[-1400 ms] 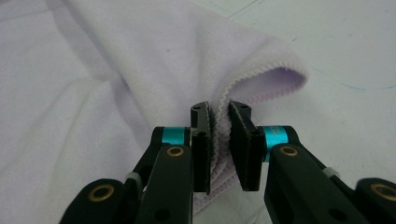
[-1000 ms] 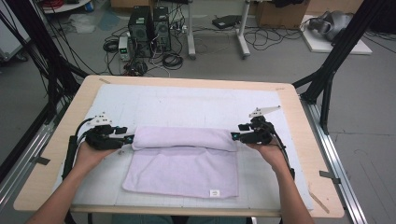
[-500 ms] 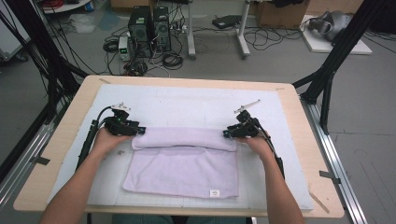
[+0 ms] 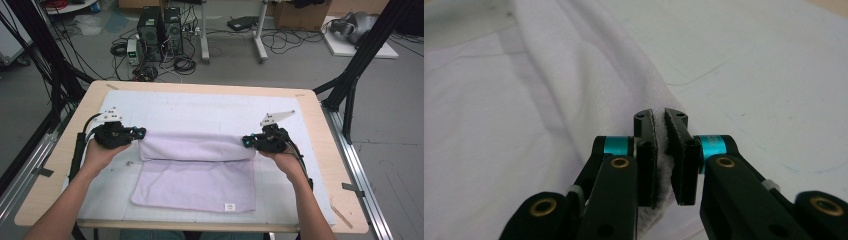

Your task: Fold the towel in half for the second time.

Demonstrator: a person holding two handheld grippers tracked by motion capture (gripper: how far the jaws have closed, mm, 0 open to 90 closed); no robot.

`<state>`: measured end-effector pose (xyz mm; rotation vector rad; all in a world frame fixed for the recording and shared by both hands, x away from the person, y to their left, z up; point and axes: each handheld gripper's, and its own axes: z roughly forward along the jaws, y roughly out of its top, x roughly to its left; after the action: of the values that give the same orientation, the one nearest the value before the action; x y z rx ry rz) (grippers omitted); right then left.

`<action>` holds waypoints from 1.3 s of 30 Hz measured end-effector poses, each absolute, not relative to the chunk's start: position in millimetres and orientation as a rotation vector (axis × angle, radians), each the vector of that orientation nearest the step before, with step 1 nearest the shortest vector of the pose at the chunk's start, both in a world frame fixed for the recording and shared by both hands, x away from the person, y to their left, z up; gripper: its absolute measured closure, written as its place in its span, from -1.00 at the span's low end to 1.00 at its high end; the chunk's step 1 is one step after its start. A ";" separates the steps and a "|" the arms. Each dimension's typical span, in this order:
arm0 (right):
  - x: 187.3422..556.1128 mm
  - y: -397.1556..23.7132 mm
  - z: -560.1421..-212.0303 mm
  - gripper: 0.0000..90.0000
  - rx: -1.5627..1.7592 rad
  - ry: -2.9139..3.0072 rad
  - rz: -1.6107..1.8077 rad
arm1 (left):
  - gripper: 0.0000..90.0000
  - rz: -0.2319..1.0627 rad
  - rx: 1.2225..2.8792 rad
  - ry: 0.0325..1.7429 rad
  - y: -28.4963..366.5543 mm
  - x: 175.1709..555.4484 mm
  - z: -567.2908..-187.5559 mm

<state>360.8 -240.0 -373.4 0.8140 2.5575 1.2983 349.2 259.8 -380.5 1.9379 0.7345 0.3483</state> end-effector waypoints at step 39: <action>302.4 -248.3 -423.2 0.25 0.765 2.574 1.268 | 0.13 0.342 2.075 0.739 243.9 308.6 -422.6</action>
<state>302.4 -248.3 -423.2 0.7647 2.5736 1.2679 308.6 243.9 -422.6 2.0747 0.7386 0.3417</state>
